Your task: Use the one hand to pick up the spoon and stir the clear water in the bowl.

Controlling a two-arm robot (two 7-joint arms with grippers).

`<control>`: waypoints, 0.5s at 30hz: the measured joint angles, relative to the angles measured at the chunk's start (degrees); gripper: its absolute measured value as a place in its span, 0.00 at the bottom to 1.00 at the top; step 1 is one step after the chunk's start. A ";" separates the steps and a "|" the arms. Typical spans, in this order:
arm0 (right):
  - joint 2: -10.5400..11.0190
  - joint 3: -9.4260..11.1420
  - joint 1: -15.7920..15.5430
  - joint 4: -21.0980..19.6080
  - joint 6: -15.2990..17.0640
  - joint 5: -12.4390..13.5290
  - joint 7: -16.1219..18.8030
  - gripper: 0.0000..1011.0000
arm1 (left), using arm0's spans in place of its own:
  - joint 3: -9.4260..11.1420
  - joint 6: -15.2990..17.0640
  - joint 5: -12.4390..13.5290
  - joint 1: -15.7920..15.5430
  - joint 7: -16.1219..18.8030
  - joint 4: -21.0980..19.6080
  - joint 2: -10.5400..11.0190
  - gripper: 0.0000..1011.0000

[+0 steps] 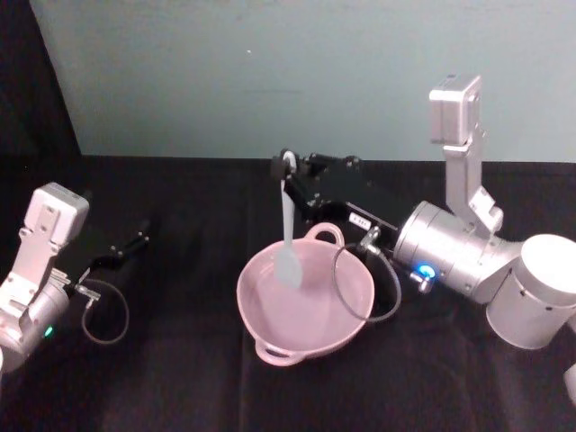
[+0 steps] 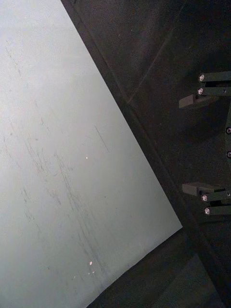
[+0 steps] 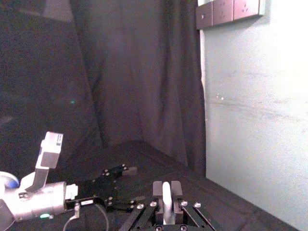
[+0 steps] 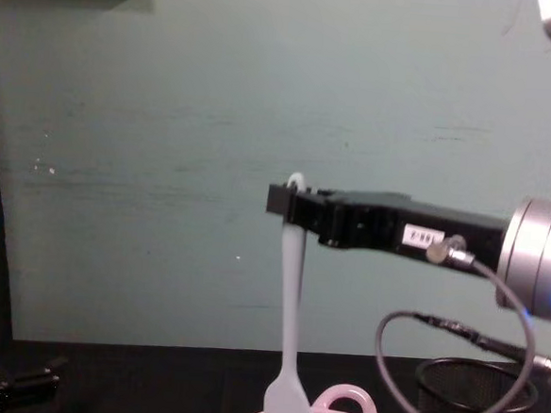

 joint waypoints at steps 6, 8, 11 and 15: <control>-0.58 -0.57 -1.10 0.54 -0.49 -0.26 0.65 0.11 | 0.00 0.00 0.00 0.00 0.00 0.00 0.00 0.99; -0.62 -0.63 -1.42 0.54 -0.50 -0.28 0.73 0.11 | 0.00 0.00 0.00 0.00 0.00 0.00 0.00 0.99; -0.65 -0.67 -2.01 0.46 -0.49 -0.32 0.78 0.11 | 0.00 0.00 0.00 0.00 0.00 0.00 0.00 0.99; -0.91 -0.70 -2.24 0.49 -0.45 -0.34 0.80 0.11 | 0.00 0.00 0.00 0.00 0.00 0.00 0.00 0.99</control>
